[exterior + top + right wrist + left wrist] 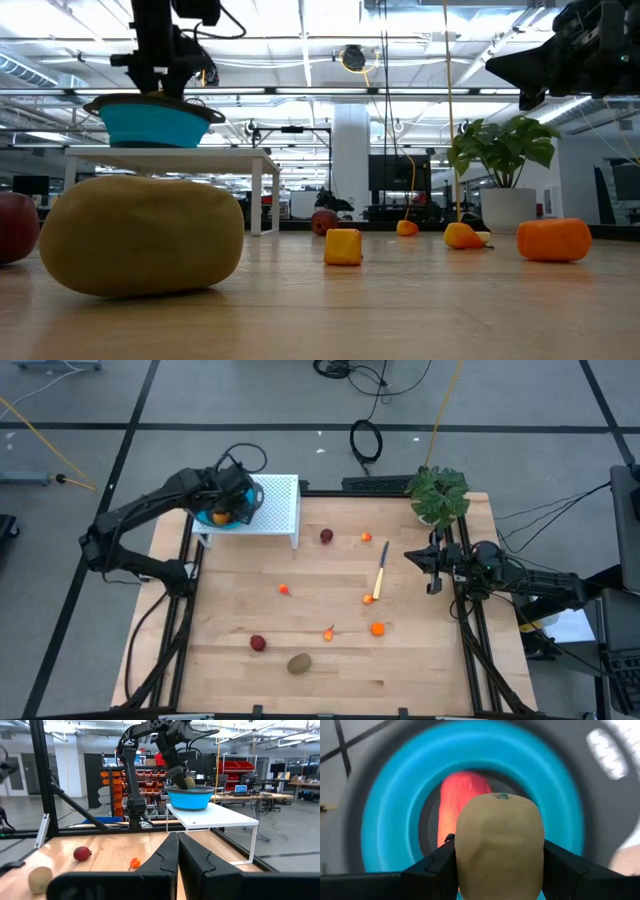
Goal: Pick & Place Fruit
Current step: Put the brown kiwi into the blue strainer bowl on the shelf
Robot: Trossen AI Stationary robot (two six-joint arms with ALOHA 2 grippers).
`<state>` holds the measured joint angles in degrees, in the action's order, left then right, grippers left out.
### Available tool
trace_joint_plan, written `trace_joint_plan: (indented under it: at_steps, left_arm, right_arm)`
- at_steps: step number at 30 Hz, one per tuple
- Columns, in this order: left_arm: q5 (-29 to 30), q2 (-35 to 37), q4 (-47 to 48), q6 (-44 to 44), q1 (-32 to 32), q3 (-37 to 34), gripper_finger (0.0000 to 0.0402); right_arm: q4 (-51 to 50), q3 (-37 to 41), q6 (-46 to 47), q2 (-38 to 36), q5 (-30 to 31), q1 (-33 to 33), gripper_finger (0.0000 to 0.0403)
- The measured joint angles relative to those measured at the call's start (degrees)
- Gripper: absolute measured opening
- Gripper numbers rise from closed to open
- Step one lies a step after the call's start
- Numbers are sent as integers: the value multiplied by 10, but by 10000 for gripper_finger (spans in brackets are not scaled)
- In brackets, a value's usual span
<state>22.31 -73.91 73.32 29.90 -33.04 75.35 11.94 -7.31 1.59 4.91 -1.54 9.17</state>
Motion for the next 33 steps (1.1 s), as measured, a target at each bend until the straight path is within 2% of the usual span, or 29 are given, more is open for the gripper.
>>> trace_joint_plan:
  at_steps: [4,17,27,33]
  left_arm:
    - [2,0,-1,13,0,-13,212]
    - [-13,0,-41,-39,0,-13,212]
    - [-13,0,-41,-24,0,-13,212]
    - [-13,0,-41,-22,0,-13,240]
  right_arm:
    - [0,0,14,0,0,0,0]
    - [0,0,14,0,0,0,0]
    - [1,0,14,0,0,0,0]
    - [0,0,14,0,0,0,0]
